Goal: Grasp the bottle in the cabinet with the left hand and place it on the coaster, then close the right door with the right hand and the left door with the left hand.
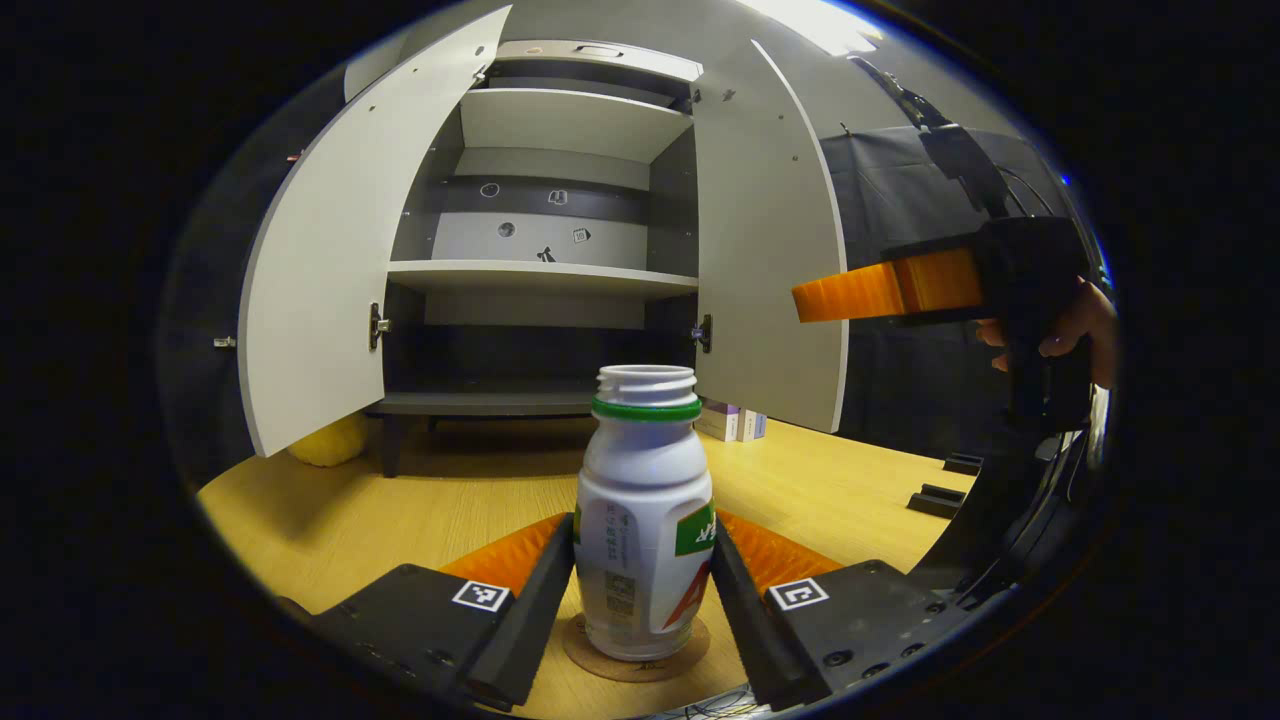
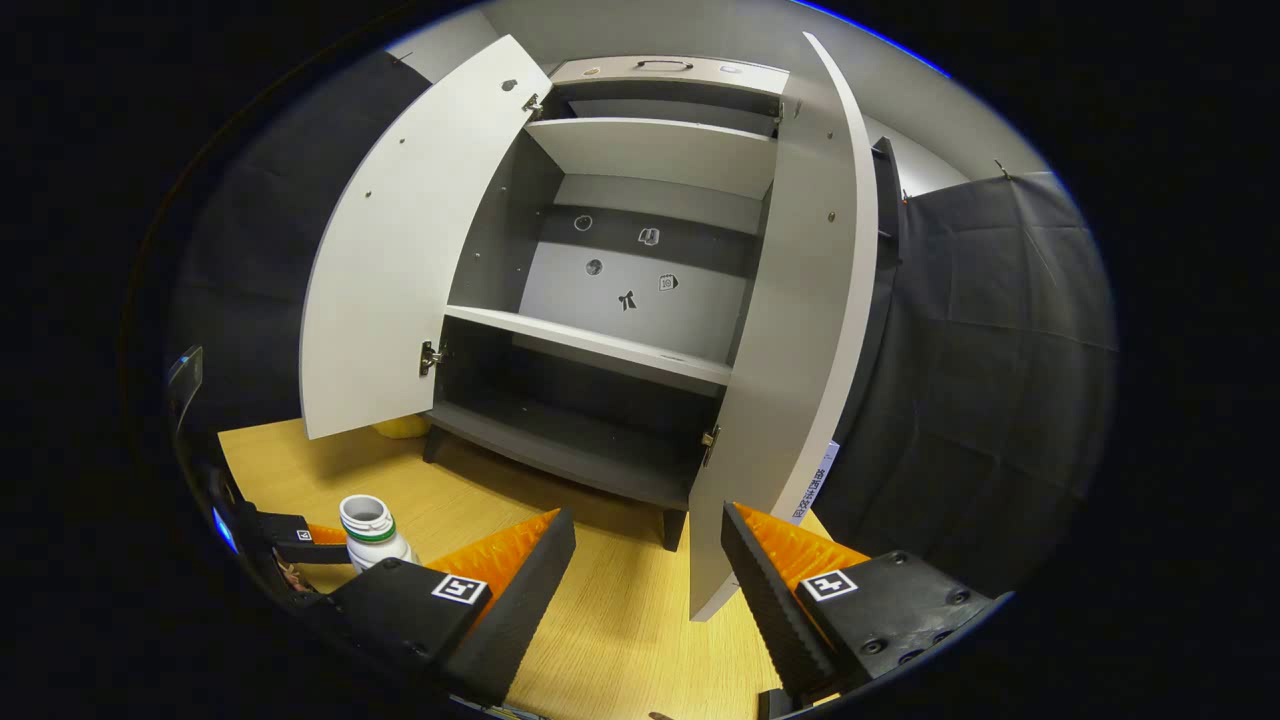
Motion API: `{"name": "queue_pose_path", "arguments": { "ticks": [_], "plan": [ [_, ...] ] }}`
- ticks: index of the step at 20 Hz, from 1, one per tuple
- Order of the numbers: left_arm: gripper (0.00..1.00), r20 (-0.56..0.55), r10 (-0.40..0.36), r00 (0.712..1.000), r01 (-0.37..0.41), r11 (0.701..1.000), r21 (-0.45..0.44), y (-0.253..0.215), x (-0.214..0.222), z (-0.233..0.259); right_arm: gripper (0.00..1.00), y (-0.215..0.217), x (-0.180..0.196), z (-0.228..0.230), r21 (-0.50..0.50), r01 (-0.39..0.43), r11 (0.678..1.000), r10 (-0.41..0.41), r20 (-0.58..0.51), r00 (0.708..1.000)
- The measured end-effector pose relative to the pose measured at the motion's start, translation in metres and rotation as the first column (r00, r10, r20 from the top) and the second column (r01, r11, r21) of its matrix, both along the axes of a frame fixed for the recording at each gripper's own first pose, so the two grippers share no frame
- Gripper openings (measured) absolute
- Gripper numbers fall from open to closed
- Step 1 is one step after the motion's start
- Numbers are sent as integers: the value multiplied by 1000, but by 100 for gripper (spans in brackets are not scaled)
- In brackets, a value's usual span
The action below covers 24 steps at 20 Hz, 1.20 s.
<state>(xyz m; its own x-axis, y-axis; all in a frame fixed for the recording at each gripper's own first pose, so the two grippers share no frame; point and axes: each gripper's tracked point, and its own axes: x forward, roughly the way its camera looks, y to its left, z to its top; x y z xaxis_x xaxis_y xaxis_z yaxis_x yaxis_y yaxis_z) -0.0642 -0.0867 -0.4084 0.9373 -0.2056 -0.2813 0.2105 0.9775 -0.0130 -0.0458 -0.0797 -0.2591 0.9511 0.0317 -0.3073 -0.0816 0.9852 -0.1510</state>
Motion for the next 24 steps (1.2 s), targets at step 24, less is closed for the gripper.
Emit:
{"name": "queue_pose_path", "arguments": {
  "ticks": [24],
  "plan": [
    [94,79,-140,987,142,989,-25,61,21,264,98,-105,-11,188,98,384,918,-392,91,915]
  ]
}}
